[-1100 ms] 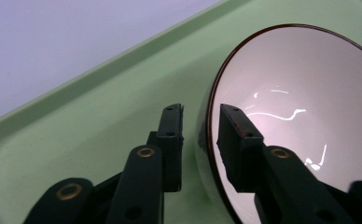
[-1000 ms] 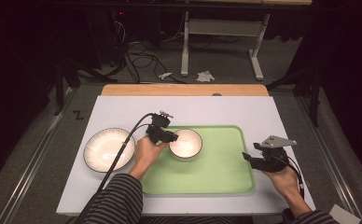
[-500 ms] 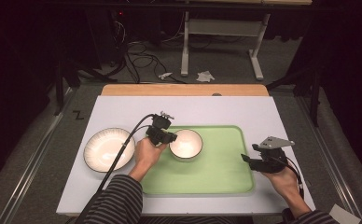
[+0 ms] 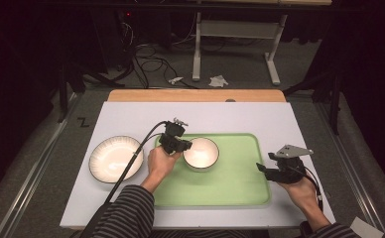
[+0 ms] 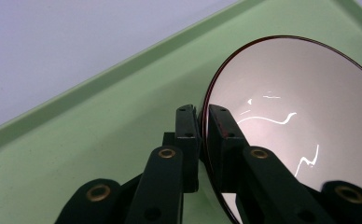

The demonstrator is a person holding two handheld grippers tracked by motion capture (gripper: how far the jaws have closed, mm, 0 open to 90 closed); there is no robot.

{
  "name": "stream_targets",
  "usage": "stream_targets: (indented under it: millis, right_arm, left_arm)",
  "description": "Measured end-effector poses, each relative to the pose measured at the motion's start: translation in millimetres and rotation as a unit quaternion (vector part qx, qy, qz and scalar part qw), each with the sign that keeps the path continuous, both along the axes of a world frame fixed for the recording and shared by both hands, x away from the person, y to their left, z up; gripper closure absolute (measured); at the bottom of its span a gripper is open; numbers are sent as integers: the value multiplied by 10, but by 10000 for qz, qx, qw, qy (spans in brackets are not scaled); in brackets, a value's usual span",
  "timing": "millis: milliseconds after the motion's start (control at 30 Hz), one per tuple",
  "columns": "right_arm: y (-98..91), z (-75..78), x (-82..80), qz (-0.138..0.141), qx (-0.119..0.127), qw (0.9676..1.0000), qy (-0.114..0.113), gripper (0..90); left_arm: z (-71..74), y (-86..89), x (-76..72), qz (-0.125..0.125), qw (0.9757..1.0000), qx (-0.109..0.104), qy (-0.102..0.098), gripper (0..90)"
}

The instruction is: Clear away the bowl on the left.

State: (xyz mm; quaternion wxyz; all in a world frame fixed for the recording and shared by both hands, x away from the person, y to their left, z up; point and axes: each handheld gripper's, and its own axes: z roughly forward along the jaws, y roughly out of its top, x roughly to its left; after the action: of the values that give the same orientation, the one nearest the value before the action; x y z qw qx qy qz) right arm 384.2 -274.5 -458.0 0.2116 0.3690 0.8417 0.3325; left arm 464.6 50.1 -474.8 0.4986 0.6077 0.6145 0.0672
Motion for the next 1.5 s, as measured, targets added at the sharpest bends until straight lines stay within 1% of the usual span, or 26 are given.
stream_targets:
  millis: [133, 167, 200, 233, 267, 300, 367, 433, 500, 533, 567, 600, 633, 733, 767, 833, 900, 933, 1000, 1033, 1133, 1167, 1333, 1433, 1467, 1500]
  right_arm:
    - [7, -1, -8, 26, -2, 10000, 8, 410]
    - [7, -4, -5, 35, 14, 10000, 14, 410]
    - [4, -4, -2, 26, 9, 10000, 31, 410]
    - [-2, -3, 3, 21, 23, 10000, 9, 410]
    - [-6, 0, 7, 33, 31, 10000, 9, 410]
    - [-9, 1, 14, 50, 25, 10000, -7, 410]
    - [-10, 0, 15, 47, 24, 10000, -7, 410]
    - [-5, 4, 1, 27, 13, 10000, 0, 410]
    - [0, 3, -1, 24, 5, 10000, 7, 410]
    - [0, 1, 3, 24, 14, 10000, 4, 410]
    - [0, 1, 3, 24, 14, 10000, 4, 410]
    - [0, 3, 4, 16, 4, 10000, 4, 410]
    - [-1, 4, 9, 32, 7, 10000, -9, 411]
    - [6, -2, 20, 45, 31, 10000, 20, 411]
    - [16, -5, 28, 69, 61, 9999, 41, 411]
    - [24, -6, 31, 86, 67, 9999, 51, 412]
    - [41, -10, 35, 158, 31, 9999, 45, 411]
    - [48, -12, 37, 171, 40, 9998, 59, 411]
    - [53, -17, 56, 206, 33, 9998, 68, 411]
    - [55, -20, 61, 187, 68, 9998, 88, 411]
    - [48, -17, 69, 163, 63, 9998, 112, 411]
    - [44, -17, 76, 138, 93, 9998, 103, 411]
    - [40, -8, 73, 123, 96, 9999, 66, 412]
    - [36, -10, 76, 127, 90, 9999, 75, 412]
    - [36, -10, 76, 127, 90, 9999, 75, 412]
    - [35, -10, 80, 122, 96, 9998, 85, 411]
  left_arm:
    - [3, 7, -7, -31, 10000, -14, -10, 829]
    - [8, 10, -11, -32, 10000, -19, -39, 827]
    - [16, 11, -19, -52, 9999, -41, -89, 821]
    - [43, 16, -36, -87, 9998, -48, -172, 762]
    - [67, 25, -46, -75, 9997, -30, -252, 738]
    - [67, 25, -46, -75, 9997, -30, -252, 724]
    - [110, 57, -57, -54, 9994, -32, -328, 708]
    - [169, 89, -95, -34, 9989, -8, -463, 651]
    - [204, 106, -124, -68, 9983, 28, -575, 623]
    - [221, 112, -132, -57, 9981, 9, -618, 609]
    - [221, 112, -132, -57, 9981, 9, -618, 595]
    - [235, 123, -137, -58, 9978, 14, -661, 595]
    - [243, 149, -140, -40, 9971, 114, -752, 575]
    - [247, 173, -139, -19, 9970, 166, -759, 564]
    - [267, 188, -153, -6, 9964, 212, -815, 559]
    - [285, 191, -163, 1, 9964, 186, -831, 557]
    - [315, 201, -189, -18, 9957, 208, -898, 552]
    - [329, 202, -202, -21, 9957, 183, -906, 549]
    - [346, 211, -225, -53, 9955, 211, -926, 541]
    - [362, 220, -244, -71, 9953, 217, -936, 539]
    - [383, 231, -260, -62, 9955, 195, -924, 529]
    - [409, 240, -283, -71, 9954, 154, -944, 528]
    - [466, 291, -347, -118, 9944, 180, -1031, 525]
    - [498, 376, -379, -34, 9942, 112, -1070, 525]
    - [498, 376, -379, -34, 9942, 112, -1070, 524]
    - [496, 408, -378, 30, 9939, 144, -1095, 525]
